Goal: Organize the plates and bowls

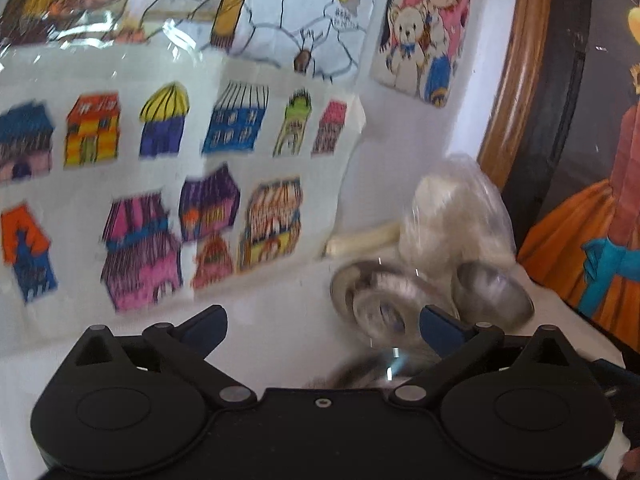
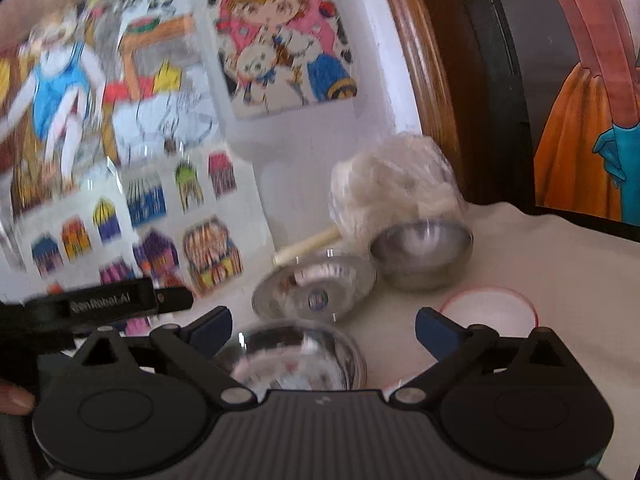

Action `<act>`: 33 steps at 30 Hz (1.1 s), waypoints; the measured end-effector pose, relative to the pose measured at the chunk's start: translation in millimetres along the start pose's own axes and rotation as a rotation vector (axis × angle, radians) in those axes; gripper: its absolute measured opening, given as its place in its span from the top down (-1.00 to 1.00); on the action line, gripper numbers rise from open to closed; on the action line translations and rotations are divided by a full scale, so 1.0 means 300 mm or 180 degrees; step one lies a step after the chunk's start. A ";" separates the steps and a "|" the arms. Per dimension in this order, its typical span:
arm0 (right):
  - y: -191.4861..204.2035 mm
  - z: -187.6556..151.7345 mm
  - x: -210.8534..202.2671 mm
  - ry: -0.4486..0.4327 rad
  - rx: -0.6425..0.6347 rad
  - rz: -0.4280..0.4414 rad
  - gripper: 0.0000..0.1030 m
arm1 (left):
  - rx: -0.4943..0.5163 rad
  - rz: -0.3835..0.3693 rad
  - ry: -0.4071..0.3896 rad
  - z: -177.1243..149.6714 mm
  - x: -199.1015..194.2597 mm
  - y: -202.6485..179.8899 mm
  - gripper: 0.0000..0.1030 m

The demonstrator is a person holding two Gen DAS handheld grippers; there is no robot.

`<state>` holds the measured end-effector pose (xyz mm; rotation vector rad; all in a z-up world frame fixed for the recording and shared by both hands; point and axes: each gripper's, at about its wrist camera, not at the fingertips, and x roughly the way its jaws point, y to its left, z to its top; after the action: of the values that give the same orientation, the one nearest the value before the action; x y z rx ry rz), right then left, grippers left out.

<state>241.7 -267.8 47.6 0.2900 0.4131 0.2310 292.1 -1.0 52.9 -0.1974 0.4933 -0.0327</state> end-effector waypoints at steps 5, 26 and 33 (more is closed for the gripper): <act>-0.078 0.114 0.070 0.0070 0.0393 0.0217 -0.99 | 0.0083 -0.0009 0.0145 0.072 0.109 -0.025 -0.98; -0.094 0.075 0.483 0.1065 0.0406 0.0092 -0.57 | -0.0513 -0.0053 0.1059 0.074 0.491 0.003 -0.69; -0.090 0.065 0.538 0.1171 0.0430 0.0017 -0.25 | -0.0546 -0.0189 0.1145 0.062 0.528 -0.001 -0.10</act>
<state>398.1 -252.6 -2.1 0.3826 0.7936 0.2629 440.5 -10.3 -5.0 -0.3776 0.8499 -0.0848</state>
